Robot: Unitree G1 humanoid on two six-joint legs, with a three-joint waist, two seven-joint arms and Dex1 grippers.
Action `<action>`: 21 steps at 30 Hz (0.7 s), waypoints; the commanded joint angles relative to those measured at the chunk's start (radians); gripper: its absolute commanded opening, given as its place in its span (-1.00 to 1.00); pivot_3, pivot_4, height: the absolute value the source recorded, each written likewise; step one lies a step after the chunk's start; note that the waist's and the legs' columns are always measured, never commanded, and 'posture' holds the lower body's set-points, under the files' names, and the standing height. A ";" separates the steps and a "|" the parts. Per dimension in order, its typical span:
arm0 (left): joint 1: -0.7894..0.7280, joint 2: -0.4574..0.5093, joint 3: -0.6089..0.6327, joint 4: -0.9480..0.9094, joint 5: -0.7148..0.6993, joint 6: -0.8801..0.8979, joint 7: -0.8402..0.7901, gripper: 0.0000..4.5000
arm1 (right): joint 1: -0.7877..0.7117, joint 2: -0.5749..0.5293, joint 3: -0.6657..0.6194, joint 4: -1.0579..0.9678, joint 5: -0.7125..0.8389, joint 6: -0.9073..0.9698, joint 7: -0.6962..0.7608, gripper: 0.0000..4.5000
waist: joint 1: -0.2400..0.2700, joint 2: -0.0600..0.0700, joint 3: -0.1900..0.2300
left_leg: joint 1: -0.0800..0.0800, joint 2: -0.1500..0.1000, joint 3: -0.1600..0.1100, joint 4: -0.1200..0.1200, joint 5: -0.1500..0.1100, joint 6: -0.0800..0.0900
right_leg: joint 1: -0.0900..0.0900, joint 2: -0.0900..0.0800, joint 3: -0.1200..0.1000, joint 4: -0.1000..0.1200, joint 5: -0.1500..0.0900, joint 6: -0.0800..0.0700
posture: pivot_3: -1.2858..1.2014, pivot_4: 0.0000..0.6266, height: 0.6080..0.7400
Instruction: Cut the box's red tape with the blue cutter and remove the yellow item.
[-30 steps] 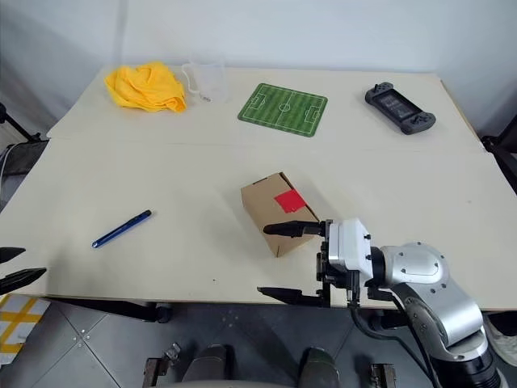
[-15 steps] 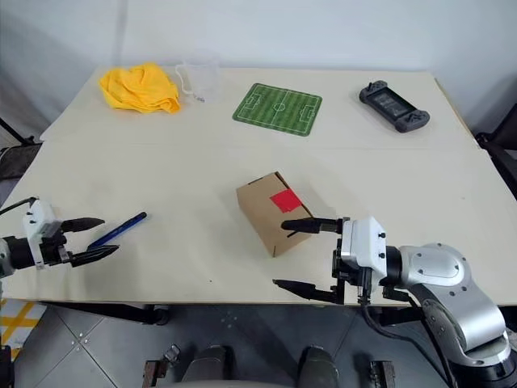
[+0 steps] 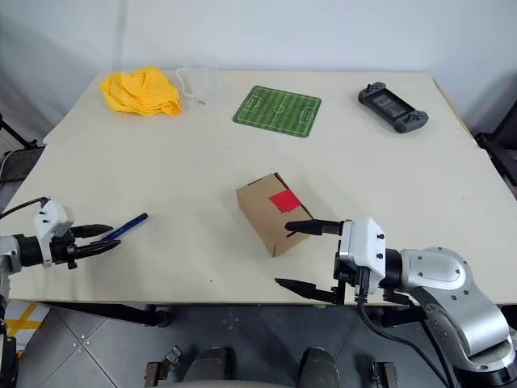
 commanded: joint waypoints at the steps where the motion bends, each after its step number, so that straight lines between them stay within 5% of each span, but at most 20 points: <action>1: 0.045 -0.018 -0.035 -0.010 0.036 0.031 0.011 -0.61 | -0.006 -0.015 -0.030 -0.030 0.021 -0.009 -0.002 1.00 | 0.000 0.000 0.000 | 0.002 0.000 0.001 -0.001 0.000 0.000 | 0.001 0.000 0.001 0.000 0.000 0.000 | 0.03 -0.52 1.00; 17: 0.087 -0.048 -0.026 -0.162 0.002 0.083 0.018 -0.79 | -0.014 -0.017 -0.029 -0.016 0.027 -0.001 -0.006 1.00 | 0.022 0.001 -0.001 | 0.002 0.000 0.004 0.000 -0.001 0.001 | 0.001 0.000 0.003 -0.001 0.000 0.000 | 0.03 -0.52 1.00; 21: 0.146 -0.051 -0.047 -0.528 -0.119 0.210 -0.086 -0.79 | 0.024 -0.039 -0.071 -0.025 0.053 0.011 0.005 1.00 | 0.027 0.000 0.000 | 0.001 0.000 0.004 0.000 -0.001 0.001 | 0.000 0.000 0.003 -0.001 0.000 0.000 | 0.03 -0.52 1.00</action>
